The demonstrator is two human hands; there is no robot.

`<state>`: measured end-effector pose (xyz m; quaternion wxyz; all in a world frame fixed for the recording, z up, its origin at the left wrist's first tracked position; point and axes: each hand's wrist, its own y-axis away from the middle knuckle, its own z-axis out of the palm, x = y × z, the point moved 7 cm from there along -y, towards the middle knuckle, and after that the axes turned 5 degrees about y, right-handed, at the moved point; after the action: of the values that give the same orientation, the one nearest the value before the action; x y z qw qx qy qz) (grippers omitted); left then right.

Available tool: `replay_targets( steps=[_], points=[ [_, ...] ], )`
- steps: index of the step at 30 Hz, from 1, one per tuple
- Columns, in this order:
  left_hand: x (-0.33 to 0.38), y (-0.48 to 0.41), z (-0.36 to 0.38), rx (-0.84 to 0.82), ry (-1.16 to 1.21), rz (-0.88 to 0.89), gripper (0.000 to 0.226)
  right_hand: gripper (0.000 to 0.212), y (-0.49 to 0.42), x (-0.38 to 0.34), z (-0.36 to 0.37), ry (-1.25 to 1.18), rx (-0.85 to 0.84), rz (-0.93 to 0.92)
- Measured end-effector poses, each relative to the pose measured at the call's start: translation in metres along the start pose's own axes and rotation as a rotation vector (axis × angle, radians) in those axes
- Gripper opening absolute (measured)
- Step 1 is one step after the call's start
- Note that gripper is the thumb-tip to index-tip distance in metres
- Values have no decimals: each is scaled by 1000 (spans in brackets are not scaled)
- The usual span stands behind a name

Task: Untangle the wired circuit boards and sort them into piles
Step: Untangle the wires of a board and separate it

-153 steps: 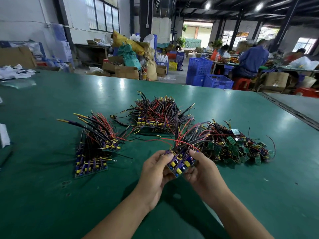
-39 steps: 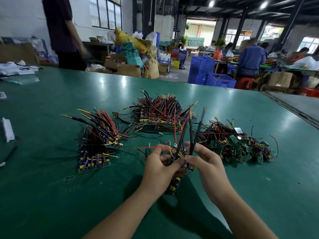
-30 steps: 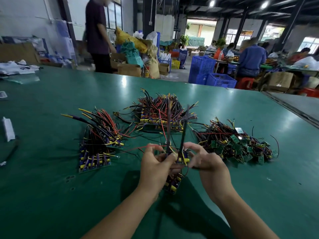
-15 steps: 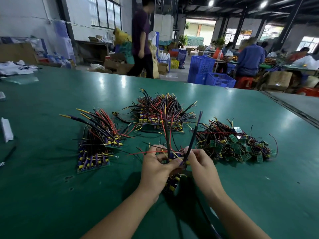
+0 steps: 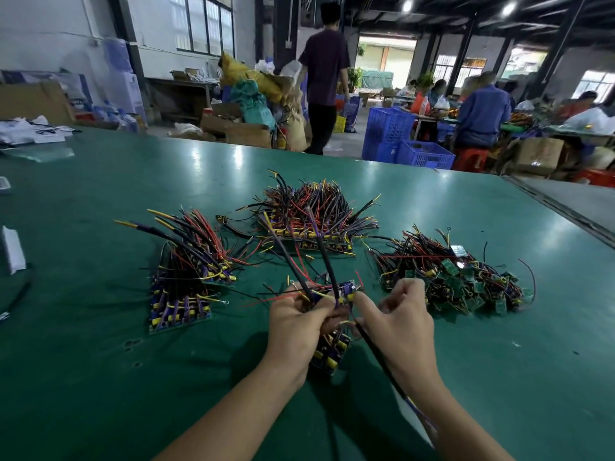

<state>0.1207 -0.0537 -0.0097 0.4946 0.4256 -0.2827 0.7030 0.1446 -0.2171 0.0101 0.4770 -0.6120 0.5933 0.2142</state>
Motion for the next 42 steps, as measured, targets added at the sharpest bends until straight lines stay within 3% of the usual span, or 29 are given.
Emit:
replay_targets(
  steps=[5,9,14,19,23,26,31,37,40,42],
  points=[
    [10,2,3,-68,-3,69,14,23,4,-13,9,-69,-143,-105],
    [13,4,11,-189,-67,115,11,58,12,-23,15,-43,-223,-168],
    [13,7,14,-238,-95,122,7,36,13,-23,17,-172,-240,-129],
    [7,11,18,-255,-150,119,19,68,7,-19,15,6,-206,-60],
    [-1,11,15,-226,-127,48,6,68,2,-15,10,45,-200,-57],
    [-2,14,22,-316,-142,-9,2,73,2,-12,10,-40,-208,-88],
    [0,11,22,-356,-47,-60,8,73,5,-7,21,-311,-326,19],
    [5,17,29,-474,3,-66,6,48,8,1,22,-620,-266,257],
    [7,16,28,-437,-16,-55,2,58,9,-1,21,-664,-251,276],
    [4,12,24,-385,-46,-33,12,64,8,3,23,-653,-246,361]
  ],
)
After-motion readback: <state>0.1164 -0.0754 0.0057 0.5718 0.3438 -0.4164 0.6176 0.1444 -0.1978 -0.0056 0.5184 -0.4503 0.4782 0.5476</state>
